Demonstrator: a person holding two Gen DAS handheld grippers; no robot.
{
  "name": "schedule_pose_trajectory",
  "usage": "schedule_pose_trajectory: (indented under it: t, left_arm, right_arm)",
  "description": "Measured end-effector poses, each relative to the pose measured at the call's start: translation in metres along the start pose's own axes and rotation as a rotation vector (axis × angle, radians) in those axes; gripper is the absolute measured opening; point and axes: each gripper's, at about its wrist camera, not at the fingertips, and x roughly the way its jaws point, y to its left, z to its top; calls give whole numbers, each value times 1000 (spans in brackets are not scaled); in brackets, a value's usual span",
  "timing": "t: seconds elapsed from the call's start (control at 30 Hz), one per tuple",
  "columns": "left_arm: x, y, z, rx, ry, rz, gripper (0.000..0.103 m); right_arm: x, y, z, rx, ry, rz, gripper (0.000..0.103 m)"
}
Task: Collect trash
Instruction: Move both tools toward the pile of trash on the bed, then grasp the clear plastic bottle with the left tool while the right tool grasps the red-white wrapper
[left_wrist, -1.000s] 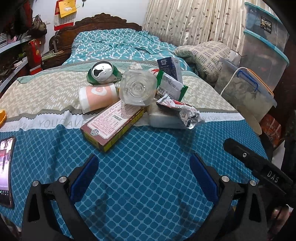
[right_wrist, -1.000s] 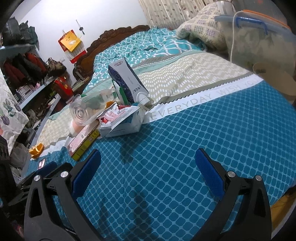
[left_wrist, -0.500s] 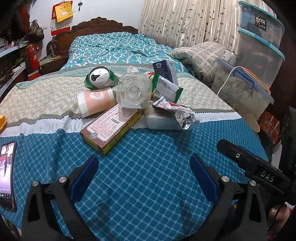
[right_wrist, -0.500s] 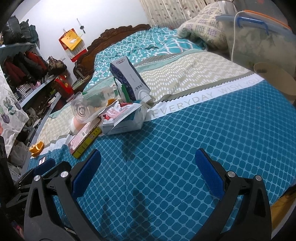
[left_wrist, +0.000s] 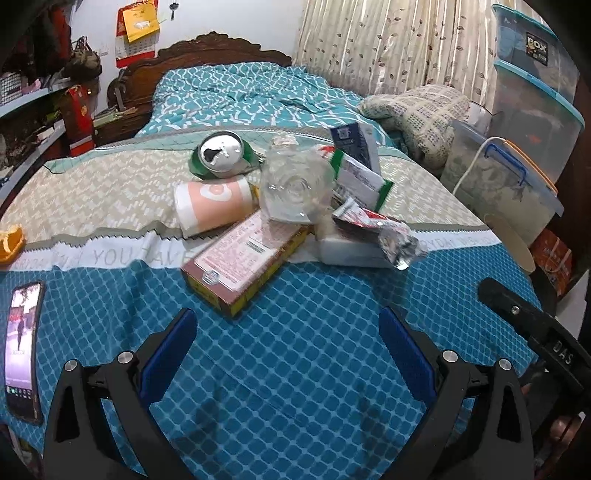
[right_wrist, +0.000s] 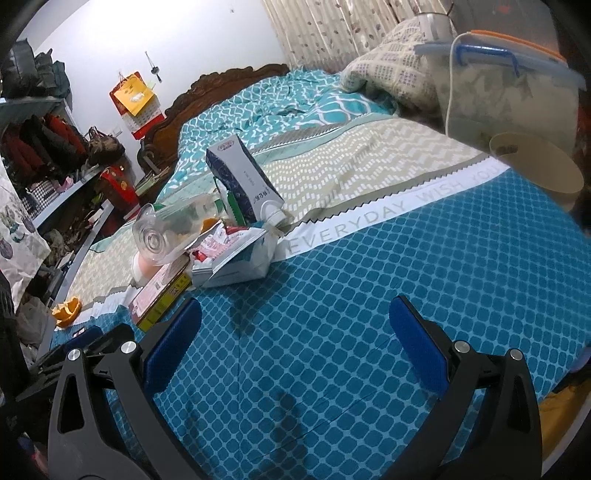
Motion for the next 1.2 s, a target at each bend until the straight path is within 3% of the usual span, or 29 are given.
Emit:
schedule_pose_trajectory:
  t: [0.07, 0.17, 0.33, 0.4, 0.63, 0.87, 1.0, 1.1, 1.2]
  left_arm:
    - [0, 9, 4, -20, -9, 22, 94]
    - [1, 32, 12, -79, -19, 60, 94]
    - [0, 67, 21, -148, -22, 118, 91]
    - [-1, 75, 24, -160, -26, 121, 86]
    - [6, 69, 38, -156, -7, 30, 84]
    - [10, 52, 48, -134, -17, -1, 85]
    - [18, 58, 61, -161, 0, -16, 87]
    - [24, 58, 81, -179, -9, -35, 94]
    - [35, 48, 101, -167, 0, -81, 94]
  right_arm:
    - [-3, 0, 1, -12, -9, -5, 99]
    - [-5, 6, 2, -54, -21, -6, 89]
    - [-1, 15, 2, -113, -8, 27, 57]
    - [5, 19, 3, -138, 15, 40, 53]
    - [23, 23, 21, -100, 67, 148, 58]
    - [58, 38, 38, 6, 193, 312, 67]
    - [86, 32, 33, 166, 308, 400, 67]
    - [98, 22, 33, 269, 334, 429, 67]
    - [111, 12, 33, 383, 375, 480, 66]
